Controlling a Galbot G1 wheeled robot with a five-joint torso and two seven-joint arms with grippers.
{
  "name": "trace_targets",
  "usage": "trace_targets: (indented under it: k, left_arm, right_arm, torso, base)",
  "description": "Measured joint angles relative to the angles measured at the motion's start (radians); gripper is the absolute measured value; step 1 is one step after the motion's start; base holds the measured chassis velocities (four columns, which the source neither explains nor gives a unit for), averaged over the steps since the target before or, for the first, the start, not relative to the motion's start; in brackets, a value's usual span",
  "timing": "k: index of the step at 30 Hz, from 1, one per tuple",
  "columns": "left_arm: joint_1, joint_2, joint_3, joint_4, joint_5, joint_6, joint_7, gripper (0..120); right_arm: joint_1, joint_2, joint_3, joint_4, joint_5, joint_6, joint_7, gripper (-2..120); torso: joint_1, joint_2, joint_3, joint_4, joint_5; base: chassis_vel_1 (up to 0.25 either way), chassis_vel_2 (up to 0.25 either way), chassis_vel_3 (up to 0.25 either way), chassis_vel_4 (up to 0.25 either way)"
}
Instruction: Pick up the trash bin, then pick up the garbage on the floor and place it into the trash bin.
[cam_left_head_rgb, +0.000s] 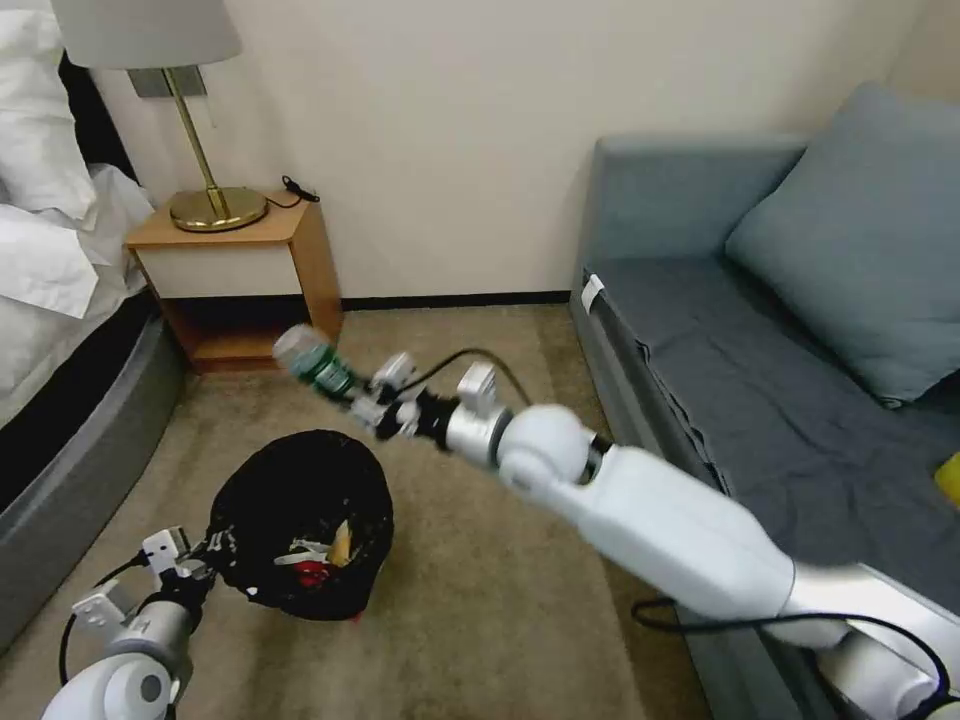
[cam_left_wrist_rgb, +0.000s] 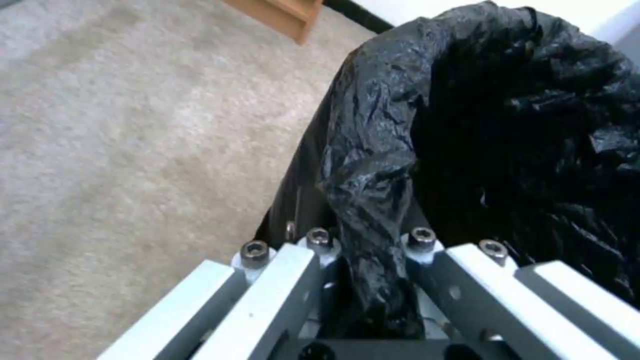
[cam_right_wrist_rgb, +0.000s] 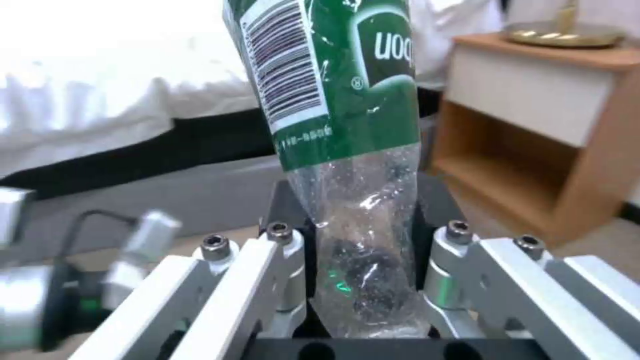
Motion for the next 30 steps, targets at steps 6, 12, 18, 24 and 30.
trace_targets:
  k: [6, 12, 18, 24, 30]
  left_arm:
    - [0.006, -0.012, 0.006, -0.012, 0.003, 0.003, 0.011, 4]
    - [0.023, -0.021, 0.003, -0.029, -0.001, 0.005, 0.018, 4]
    - [0.036, -0.031, 0.010, -0.046, 0.000, 0.009, 0.020, 4]
    - [0.036, -0.033, 0.022, -0.055, -0.001, 0.012, 0.015, 4]
    - [0.030, -0.031, 0.028, -0.054, -0.002, 0.014, 0.012, 4]
  right_arm:
    - [-0.049, 0.015, -0.039, 0.007, -0.038, -0.002, 0.007, 22]
    - [-0.134, 0.014, -0.073, -0.010, -0.138, -0.001, -0.001, 22]
    - [-0.191, 0.021, -0.074, -0.048, -0.220, 0.011, -0.010, 22]
    - [-0.225, 0.021, -0.063, -0.078, -0.273, 0.011, 0.006, 23]
    - [-0.243, -0.003, -0.044, -0.069, -0.289, 0.000, 0.019, 47]
  torso:
    - [0.000, 0.000, 0.000, 0.0000, 0.0000]
    - [0.000, 0.000, 0.000, -0.0001, 0.0000]
    - [0.000, 0.000, 0.000, -0.0001, 0.0001]
    - [0.000, 0.000, 0.000, -0.0001, 0.0001]
    - [0.000, 0.000, 0.000, -0.0001, 0.0001]
  base:
    - [0.000, 0.000, 0.000, 0.000]
    - [0.000, 0.000, 0.000, 0.000]
    - [0.000, 0.000, 0.000, 0.000]
    - [0.000, 0.000, 0.000, 0.000]
    - [0.000, 0.000, 0.000, 0.000]
